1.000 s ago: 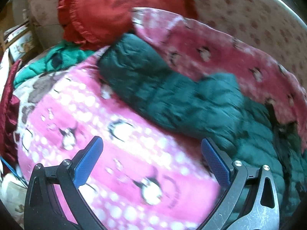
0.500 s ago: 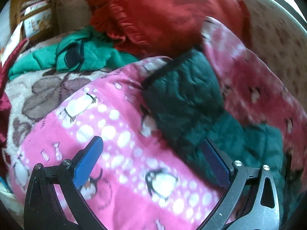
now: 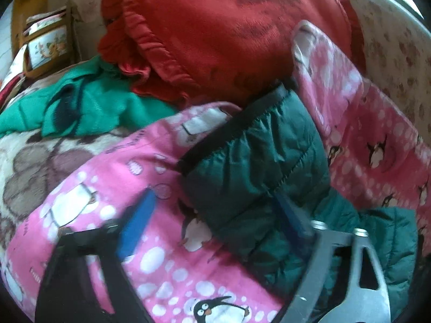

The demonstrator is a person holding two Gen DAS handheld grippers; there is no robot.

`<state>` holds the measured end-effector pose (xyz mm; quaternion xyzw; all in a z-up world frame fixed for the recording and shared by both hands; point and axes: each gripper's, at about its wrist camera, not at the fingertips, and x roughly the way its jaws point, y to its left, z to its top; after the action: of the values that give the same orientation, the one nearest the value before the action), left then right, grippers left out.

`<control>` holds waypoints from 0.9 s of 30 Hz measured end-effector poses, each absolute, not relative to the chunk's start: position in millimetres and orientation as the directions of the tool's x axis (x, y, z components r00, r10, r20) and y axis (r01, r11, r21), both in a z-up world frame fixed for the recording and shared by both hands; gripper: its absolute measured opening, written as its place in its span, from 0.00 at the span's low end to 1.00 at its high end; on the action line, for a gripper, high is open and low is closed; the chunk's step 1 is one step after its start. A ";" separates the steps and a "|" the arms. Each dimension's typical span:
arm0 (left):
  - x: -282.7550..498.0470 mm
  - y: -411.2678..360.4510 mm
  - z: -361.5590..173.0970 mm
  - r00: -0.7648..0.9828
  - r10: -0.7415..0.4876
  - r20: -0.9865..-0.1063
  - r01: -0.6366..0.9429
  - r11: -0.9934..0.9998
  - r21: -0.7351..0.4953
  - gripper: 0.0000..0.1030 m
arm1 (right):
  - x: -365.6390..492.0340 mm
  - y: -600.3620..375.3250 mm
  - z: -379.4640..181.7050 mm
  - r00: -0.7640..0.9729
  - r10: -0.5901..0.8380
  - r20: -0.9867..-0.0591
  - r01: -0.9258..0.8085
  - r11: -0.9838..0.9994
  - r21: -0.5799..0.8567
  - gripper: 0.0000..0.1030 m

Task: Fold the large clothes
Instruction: 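Move the left gripper to the jacket's sleeve cuff and grasp it, then lift the sleeve with the left gripper and lay it across the jacket body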

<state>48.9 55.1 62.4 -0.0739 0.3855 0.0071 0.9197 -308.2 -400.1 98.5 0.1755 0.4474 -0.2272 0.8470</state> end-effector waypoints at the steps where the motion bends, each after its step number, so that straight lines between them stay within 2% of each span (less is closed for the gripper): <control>1: 51.0 53.3 60.9 0.696 -0.050 -0.717 -0.054 0.991 -0.121 0.44 | -306.7 -399.4 97.1 0.490 -0.231 -0.841 0.541 0.837 0.085 0.86; 3: 55.5 50.4 59.0 0.675 -0.064 -0.735 -0.019 0.994 -0.105 0.25 | -303.8 -399.2 93.9 0.477 -0.237 -0.846 0.539 0.840 0.069 0.86; 4: 54.7 51.9 59.2 0.672 -0.077 -0.737 -0.012 0.993 -0.114 0.18 | -302.5 -399.2 92.4 0.472 -0.241 -0.848 0.537 0.841 0.060 0.86; 6: 49.2 57.8 61.4 0.667 -0.108 -0.737 -0.010 0.988 -0.155 0.13 | -301.0 -400.1 89.9 0.464 -0.249 -0.850 0.537 0.842 0.046 0.86; 11: 16.5 63.3 76.1 0.679 -0.158 -0.717 0.013 0.979 -0.203 0.12 | -304.4 -405.0 87.3 0.458 -0.254 -0.852 0.548 0.835 0.046 0.86; 15: 4.6 60.0 89.2 0.694 -0.172 -0.699 0.062 0.982 -0.181 0.12 | -307.5 -405.3 90.5 0.464 -0.255 -0.848 0.553 0.831 0.052 0.86; 19: -8.8 63.7 100.5 0.687 -0.233 -0.689 0.073 0.965 -0.254 0.09 | -311.6 -400.2 96.0 0.480 -0.246 -0.842 0.547 0.834 0.068 0.86; 22: -27.3 53.0 114.2 0.683 -0.305 -0.663 0.132 0.945 -0.300 0.09 | -314.8 -397.4 99.9 0.486 -0.254 -0.836 0.540 0.840 0.059 0.86; 27: -73.8 12.6 138.8 0.666 -0.398 -0.631 0.283 0.918 -0.280 0.09 | -321.9 -402.0 102.3 0.493 -0.249 -0.834 0.554 0.829 0.081 0.86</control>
<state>-73.8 12.6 138.8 -0.0791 0.3631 -0.1870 0.9094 -321.9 -402.0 102.3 0.1719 0.4442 -0.2369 0.8468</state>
